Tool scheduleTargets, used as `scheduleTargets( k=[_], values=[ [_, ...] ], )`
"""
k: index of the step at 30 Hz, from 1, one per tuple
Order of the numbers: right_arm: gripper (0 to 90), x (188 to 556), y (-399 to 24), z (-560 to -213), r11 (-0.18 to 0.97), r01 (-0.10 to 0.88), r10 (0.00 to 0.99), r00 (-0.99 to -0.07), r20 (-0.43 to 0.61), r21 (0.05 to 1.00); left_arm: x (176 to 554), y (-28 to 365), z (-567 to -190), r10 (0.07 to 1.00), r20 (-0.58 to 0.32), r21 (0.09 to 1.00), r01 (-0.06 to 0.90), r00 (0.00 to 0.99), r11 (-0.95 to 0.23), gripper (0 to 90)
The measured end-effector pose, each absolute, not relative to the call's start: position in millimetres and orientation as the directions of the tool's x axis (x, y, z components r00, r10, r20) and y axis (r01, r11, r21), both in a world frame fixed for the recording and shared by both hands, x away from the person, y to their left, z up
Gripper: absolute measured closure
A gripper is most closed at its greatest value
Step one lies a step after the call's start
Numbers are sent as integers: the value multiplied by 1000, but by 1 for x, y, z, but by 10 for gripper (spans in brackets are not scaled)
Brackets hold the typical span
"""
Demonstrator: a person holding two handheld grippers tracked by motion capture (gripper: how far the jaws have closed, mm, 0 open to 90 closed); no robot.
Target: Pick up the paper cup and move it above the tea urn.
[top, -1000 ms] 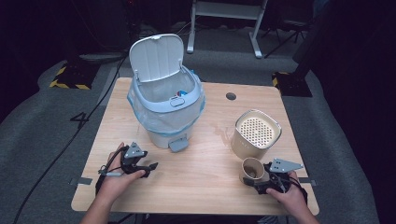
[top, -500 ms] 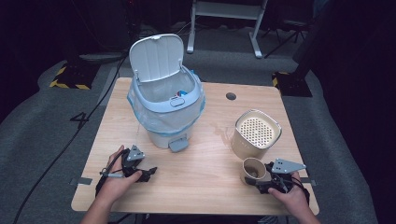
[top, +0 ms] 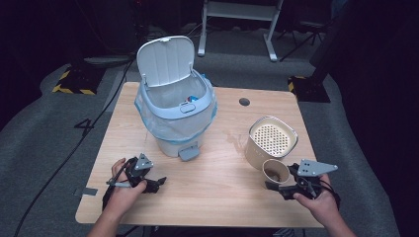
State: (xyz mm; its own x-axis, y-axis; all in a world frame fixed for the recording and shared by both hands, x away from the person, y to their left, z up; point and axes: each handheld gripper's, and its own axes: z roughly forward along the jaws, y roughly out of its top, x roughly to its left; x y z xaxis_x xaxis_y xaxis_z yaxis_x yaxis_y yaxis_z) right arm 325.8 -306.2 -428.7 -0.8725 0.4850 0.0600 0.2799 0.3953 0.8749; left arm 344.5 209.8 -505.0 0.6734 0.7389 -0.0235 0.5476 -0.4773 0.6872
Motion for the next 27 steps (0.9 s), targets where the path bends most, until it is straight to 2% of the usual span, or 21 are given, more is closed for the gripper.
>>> scheduleTargets(
  k=[8,16,27],
  values=[
    [326,331,-313,-397,386,295,487,-870,79,874,345,210,-505,739,-24,687,548,673,-476,123],
    [325,342,-316,-368,384,261,471,-881,55,886,345,210,-505,737,-26,685,550,675,-479,121],
    [325,378,-332,-343,379,257,521,-853,24,889,345,210,-505,737,-27,685,549,675,-478,121]
  ],
)
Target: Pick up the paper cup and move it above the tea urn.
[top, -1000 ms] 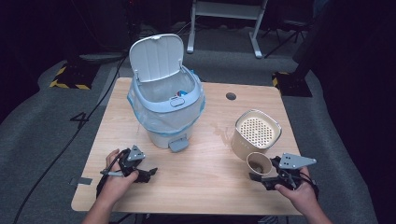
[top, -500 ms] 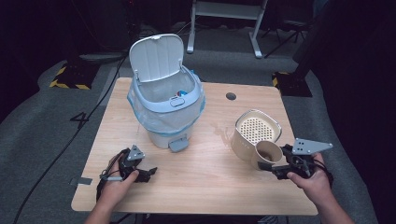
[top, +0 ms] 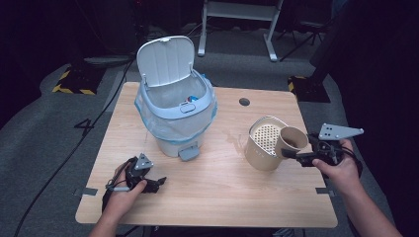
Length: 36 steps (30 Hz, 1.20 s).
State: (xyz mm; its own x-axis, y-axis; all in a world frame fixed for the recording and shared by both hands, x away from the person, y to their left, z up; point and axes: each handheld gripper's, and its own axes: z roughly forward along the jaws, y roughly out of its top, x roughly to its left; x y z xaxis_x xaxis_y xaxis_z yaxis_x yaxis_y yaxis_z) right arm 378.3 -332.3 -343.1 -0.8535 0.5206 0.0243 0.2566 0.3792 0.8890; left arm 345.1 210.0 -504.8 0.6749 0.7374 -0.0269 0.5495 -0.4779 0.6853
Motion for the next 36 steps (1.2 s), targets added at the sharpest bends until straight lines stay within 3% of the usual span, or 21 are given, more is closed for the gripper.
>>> scheduleTargets(
  k=[12,36],
  values=[
    [323,416,-343,-324,392,237,558,-830,-24,889,345,210,-505,738,-24,685,549,675,-479,120],
    [322,471,-362,-333,374,240,597,-802,-34,896,345,210,-505,737,-26,684,550,675,-479,120]
  ],
)
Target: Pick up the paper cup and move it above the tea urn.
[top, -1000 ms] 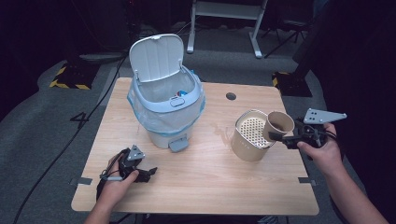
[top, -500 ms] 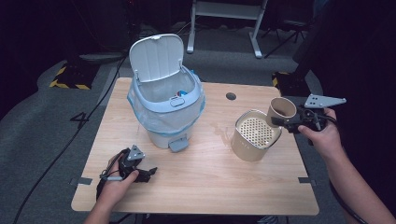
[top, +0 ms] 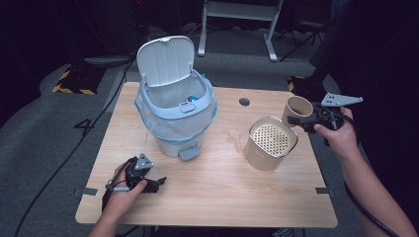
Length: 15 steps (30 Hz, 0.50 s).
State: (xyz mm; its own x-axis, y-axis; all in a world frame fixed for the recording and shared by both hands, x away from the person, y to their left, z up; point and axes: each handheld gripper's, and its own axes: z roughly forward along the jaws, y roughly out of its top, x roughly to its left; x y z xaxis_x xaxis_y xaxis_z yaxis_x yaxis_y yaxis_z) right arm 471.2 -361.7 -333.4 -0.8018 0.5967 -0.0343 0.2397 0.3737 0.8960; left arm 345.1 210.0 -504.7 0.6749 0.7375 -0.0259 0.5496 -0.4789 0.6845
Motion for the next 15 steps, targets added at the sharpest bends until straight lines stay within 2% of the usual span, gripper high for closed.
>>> scheduleTargets(
  k=[15],
  values=[
    [322,478,-362,-339,379,237,597,-801,-41,894,345,210,-505,738,-26,684,550,675,-479,120]
  ],
)
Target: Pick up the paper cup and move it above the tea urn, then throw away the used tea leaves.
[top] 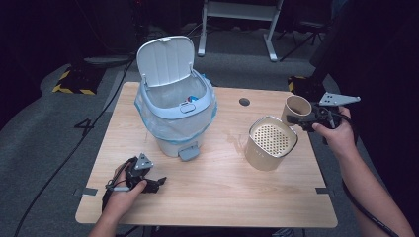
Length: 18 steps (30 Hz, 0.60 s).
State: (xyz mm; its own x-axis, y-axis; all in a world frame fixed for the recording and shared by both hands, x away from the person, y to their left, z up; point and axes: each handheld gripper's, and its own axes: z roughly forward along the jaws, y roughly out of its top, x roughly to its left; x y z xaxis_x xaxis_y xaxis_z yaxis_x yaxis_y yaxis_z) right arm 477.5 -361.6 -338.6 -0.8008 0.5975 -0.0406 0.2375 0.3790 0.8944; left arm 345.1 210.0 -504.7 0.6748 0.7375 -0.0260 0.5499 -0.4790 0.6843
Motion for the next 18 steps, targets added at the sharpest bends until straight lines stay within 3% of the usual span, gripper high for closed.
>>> scheduleTargets(
  k=[10,15,16,18],
  values=[
    [323,472,-360,-336,438,187,597,-792,-129,879,345,210,-505,736,-23,684,548,676,-481,119],
    [327,465,-355,-333,539,104,575,-770,-275,836,345,210,-505,738,-25,684,549,675,-480,119],
    [328,461,-350,-331,597,62,557,-749,-358,800,345,210,-505,738,-25,684,549,675,-479,119],
    [329,460,-348,-331,618,45,550,-738,-390,785,345,210,-505,738,-24,684,549,675,-480,119]
  ],
)
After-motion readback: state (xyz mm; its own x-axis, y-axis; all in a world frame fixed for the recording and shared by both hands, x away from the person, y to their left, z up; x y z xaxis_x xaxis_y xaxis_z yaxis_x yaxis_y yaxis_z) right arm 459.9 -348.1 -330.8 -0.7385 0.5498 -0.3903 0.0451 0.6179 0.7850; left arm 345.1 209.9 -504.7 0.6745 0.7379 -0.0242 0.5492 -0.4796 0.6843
